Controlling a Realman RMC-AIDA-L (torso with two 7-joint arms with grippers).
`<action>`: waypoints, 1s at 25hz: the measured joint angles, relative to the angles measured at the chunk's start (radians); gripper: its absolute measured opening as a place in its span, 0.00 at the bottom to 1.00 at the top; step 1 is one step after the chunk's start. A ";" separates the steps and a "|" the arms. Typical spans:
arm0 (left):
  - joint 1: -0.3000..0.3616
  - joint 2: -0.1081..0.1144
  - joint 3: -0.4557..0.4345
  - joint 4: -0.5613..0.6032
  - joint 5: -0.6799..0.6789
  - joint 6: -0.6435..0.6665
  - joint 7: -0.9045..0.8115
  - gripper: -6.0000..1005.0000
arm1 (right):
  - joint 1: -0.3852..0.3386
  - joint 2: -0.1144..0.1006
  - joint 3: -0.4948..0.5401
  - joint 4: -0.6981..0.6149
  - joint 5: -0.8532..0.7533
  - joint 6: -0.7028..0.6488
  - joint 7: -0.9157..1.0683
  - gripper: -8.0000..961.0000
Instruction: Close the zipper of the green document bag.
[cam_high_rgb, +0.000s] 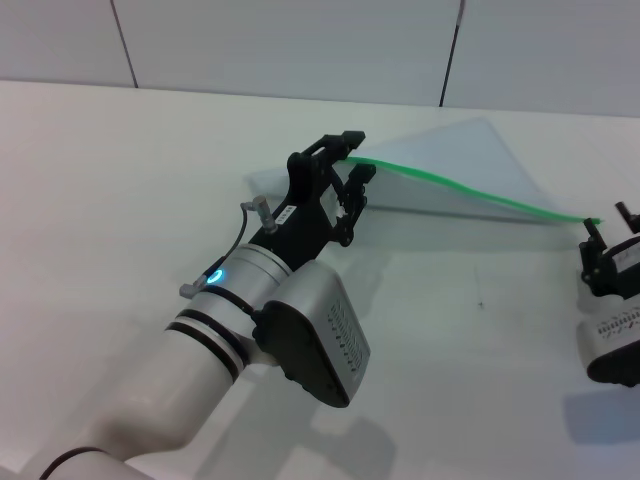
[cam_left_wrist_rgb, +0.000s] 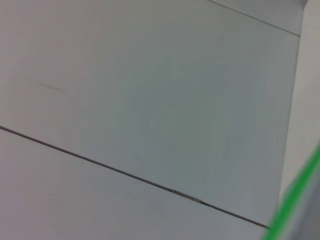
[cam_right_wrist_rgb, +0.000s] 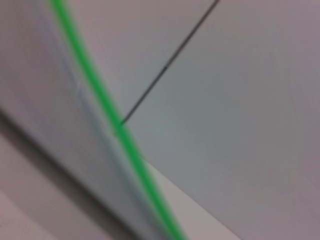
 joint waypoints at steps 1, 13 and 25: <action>0.000 0.000 0.000 0.000 0.001 -0.003 -0.003 0.27 | 0.001 0.000 -0.002 0.000 0.020 0.006 0.000 0.23; 0.000 0.000 0.000 0.000 0.022 -0.043 -0.041 0.51 | 0.003 0.000 0.000 -0.002 0.056 0.015 0.000 0.65; 0.012 0.000 -0.016 0.000 0.010 -0.153 -0.224 0.50 | 0.008 -0.001 0.003 -0.075 0.070 0.071 0.111 0.71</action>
